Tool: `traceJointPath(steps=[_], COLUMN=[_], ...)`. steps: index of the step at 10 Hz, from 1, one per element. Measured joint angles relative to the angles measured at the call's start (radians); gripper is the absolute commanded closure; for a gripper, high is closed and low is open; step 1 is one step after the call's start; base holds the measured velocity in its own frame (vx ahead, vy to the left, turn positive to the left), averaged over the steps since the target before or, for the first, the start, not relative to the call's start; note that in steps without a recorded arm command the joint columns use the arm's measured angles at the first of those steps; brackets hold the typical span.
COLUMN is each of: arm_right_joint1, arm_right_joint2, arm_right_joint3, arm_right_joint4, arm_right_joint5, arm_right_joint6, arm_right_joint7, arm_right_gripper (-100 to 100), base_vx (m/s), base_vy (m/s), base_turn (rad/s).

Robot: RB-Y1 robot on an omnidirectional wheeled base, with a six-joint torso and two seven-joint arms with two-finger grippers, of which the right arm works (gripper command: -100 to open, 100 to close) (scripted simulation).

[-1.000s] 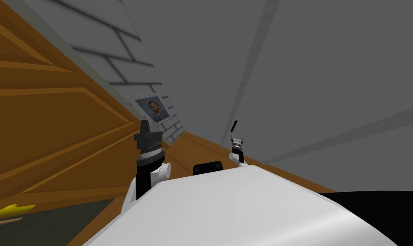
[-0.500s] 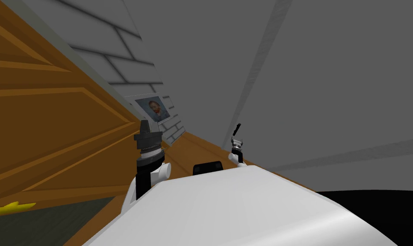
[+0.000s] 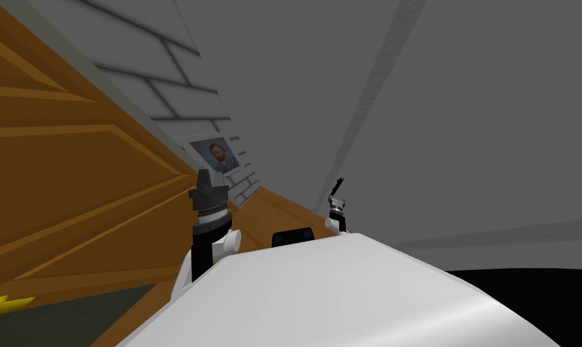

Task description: Pull the door open

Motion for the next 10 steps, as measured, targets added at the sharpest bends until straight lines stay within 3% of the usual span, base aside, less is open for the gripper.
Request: traceJointPath(steps=[2,6,8,10], arm_right_joint1=[0.018,0.031,0.060,0.069], arm_right_joint2=[-0.029,-0.100,-0.135,-0.163], arm_right_joint3=[0.001,0.010,0.010,0.013], arm_right_joint4=[-0.005,0.046,0.030,0.042], arm_right_joint5=[-0.002,-0.001,-0.005,-0.005], arm_right_joint6=[0.007,-0.004,0.005,0.004], arm_right_joint7=[-0.030,-0.119,-0.155,-0.190], arm_right_gripper=[-100,-100,-100,-100], base_vx=[0.110,0.136,0.149,0.121], base_vy=[0.002,-0.002,-0.005,0.008], base_turn=[0.010,0.016,0.013,0.002])
